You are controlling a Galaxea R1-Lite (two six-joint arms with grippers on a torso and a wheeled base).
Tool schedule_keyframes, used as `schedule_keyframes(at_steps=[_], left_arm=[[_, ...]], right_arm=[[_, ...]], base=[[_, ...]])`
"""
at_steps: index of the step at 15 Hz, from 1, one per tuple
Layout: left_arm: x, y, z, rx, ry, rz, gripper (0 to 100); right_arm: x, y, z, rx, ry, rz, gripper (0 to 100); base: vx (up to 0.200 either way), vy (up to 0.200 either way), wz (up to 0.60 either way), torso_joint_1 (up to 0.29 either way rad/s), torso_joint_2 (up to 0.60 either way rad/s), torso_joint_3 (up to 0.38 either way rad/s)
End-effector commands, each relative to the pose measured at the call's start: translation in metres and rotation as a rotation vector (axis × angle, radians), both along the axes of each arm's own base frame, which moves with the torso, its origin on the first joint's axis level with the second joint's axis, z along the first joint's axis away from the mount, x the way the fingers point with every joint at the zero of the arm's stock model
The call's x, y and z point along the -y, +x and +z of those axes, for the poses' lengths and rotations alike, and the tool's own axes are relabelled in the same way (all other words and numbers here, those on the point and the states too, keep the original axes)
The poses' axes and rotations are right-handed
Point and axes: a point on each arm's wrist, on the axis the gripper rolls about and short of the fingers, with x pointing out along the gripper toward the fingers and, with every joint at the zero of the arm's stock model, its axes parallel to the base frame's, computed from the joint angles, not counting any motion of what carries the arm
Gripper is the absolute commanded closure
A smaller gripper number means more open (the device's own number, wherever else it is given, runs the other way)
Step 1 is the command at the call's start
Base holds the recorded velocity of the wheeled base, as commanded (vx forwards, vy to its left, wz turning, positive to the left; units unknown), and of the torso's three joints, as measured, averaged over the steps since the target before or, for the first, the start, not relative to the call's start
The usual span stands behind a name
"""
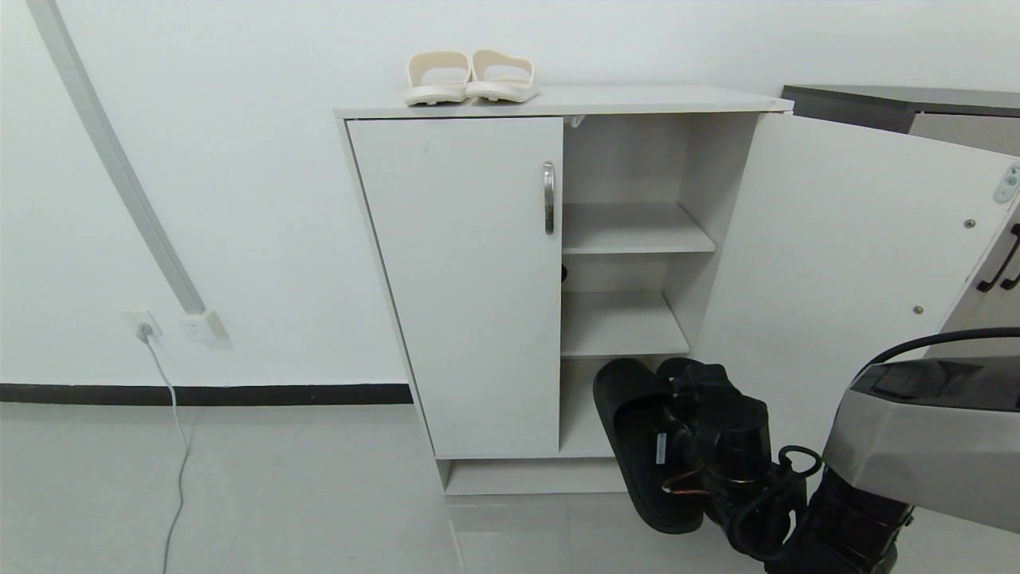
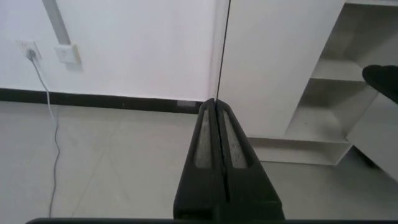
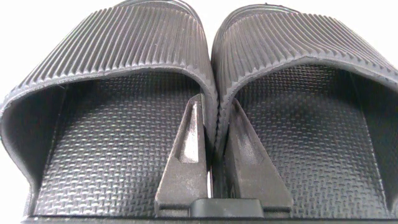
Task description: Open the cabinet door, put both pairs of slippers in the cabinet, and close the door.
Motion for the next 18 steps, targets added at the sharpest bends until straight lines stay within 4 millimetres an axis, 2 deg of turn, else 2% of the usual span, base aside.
schedule_keyframes(at_steps=[1, 5, 7, 8, 11, 15, 16, 18], left_arm=[[0.001, 0.0, -0.005, -0.047, 0.046, -0.026, 100], [-0.001, -0.004, -0.005, 0.005, 0.07, -0.214, 100], [0.0, -0.007, -0.006, 0.042, 0.074, -0.185, 100], [-0.002, -0.007, -0.006, 0.047, 0.075, -0.114, 100], [-0.002, -0.007, -0.006, 0.045, 0.063, -0.097, 100], [-0.002, -0.007, -0.006, 0.049, 0.006, -0.088, 100], [-0.002, -0.007, -0.006, 0.049, 0.006, -0.088, 100], [-0.002, -0.007, -0.006, 0.049, 0.006, -0.088, 100]], right_arm=[[-0.001, -0.001, 0.0, 0.001, 0.0, 0.004, 100], [-0.001, -0.001, 0.001, 0.003, 0.0, 0.004, 100], [-0.001, -0.001, 0.0, 0.003, 0.0, 0.006, 100], [-0.001, -0.001, 0.0, 0.002, -0.001, 0.004, 100], [-0.002, 0.001, 0.003, 0.022, 0.0, -0.015, 100], [-0.018, 0.024, 0.017, 0.111, -0.025, -0.076, 100], [-0.026, 0.036, 0.022, 0.104, -0.035, -0.111, 100], [-0.031, 0.043, 0.025, 0.075, -0.019, -0.149, 100]], base=[[0.0, 0.0, 0.0, 0.0, 0.0, 0.0], [0.0, 0.0, 0.0, 0.0, 0.0, 0.0], [0.0, 0.0, 0.0, 0.0, 0.0, 0.0], [0.0, 0.0, 0.0, 0.0, 0.0, 0.0], [0.0, 0.0, 0.0, 0.0, 0.0, 0.0], [0.0, 0.0, 0.0, 0.0, 0.0, 0.0], [0.0, 0.0, 0.0, 0.0, 0.0, 0.0], [0.0, 0.0, 0.0, 0.0, 0.0, 0.0]])
